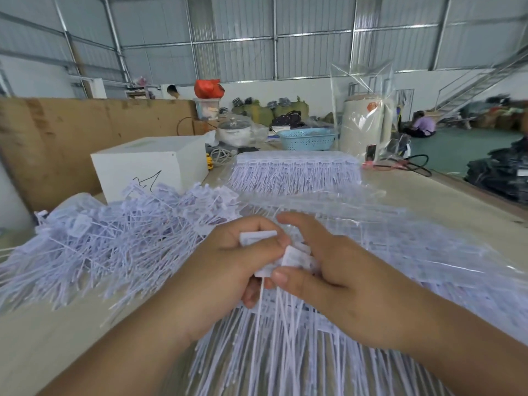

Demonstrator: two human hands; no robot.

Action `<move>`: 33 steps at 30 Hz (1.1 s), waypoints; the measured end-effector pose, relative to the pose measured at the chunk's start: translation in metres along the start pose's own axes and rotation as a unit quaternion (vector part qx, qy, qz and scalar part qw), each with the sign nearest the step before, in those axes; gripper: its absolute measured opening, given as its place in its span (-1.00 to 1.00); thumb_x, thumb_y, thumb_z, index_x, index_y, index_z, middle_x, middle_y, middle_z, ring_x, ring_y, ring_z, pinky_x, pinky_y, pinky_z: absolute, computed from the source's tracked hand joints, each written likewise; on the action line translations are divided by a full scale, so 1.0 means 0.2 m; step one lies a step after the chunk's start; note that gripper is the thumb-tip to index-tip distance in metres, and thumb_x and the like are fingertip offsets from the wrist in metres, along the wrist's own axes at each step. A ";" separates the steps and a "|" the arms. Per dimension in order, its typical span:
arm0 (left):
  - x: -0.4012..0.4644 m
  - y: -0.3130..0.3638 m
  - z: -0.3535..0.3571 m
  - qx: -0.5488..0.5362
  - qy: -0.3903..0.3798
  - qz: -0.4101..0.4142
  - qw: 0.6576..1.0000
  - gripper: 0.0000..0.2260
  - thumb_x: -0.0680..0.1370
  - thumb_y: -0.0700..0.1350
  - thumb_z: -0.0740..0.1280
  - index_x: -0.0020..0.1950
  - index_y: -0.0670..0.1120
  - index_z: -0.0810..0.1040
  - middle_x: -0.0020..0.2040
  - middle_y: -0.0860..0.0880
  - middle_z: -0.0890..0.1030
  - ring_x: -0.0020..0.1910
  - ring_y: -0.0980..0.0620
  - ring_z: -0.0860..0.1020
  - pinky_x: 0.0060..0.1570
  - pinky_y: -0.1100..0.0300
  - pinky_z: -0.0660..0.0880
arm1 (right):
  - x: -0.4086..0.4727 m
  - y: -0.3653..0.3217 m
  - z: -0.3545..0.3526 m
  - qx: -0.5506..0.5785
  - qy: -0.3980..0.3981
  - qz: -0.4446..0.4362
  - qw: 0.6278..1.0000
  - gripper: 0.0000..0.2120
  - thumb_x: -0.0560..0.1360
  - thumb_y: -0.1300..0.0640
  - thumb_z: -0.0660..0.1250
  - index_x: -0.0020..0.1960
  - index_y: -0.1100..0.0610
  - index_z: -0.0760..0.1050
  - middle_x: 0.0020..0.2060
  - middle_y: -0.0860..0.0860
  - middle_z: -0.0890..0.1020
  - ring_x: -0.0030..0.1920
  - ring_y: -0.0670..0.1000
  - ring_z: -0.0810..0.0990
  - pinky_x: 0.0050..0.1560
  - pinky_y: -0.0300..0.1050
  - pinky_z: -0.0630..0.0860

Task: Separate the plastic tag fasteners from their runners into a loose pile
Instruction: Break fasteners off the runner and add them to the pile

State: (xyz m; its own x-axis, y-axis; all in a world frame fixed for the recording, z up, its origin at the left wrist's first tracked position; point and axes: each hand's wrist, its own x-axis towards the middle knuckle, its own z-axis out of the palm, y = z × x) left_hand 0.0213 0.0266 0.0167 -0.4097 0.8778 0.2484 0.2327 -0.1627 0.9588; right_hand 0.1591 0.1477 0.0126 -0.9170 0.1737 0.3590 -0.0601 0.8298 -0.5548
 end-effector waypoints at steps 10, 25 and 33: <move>0.00 -0.03 0.04 0.076 0.026 0.007 0.997 -0.79 0.32 0.08 0.46 -0.16 0.04 0.54 -0.45 0.02 0.54 -0.56 0.15 0.42 -0.56 0.28 0.32 | 0.01 -0.01 0.02 0.024 -0.021 0.035 0.999 -0.75 0.61 -0.04 0.23 0.27 -0.02 0.40 -0.22 -0.21 0.65 -0.41 -0.15 0.53 -0.32 -0.12 0.48; 0.03 -0.02 -0.04 -0.035 0.041 0.020 0.998 -0.93 0.33 -0.17 0.46 -0.22 -0.08 0.62 -0.38 -0.14 0.58 -0.50 0.00 0.52 -0.56 0.23 0.42 | 0.01 0.03 -0.03 0.029 -0.007 0.044 0.999 -0.69 0.57 -0.11 0.25 -0.21 0.09 0.44 -0.50 -0.06 0.36 -0.49 -0.06 0.29 -0.41 -0.07 0.29; 0.02 0.02 0.04 -0.161 0.095 0.012 0.982 -0.83 0.23 -0.18 0.53 -0.25 -0.06 0.60 -0.36 -0.09 0.58 -0.47 0.04 0.51 -0.54 0.23 0.43 | 0.04 -0.01 0.03 0.043 0.146 0.019 0.988 -0.69 0.56 -0.07 0.25 -0.31 0.01 0.35 -0.53 -0.10 0.34 -0.52 -0.11 0.27 -0.47 -0.25 0.20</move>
State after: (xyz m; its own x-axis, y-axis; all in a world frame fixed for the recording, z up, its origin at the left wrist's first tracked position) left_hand 0.0266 0.0334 0.0199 -0.5726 0.7767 0.2624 -0.0345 -0.3427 0.9388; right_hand 0.1498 0.1445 0.0117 -0.7669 0.3593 0.5317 -0.0732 0.7741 -0.6288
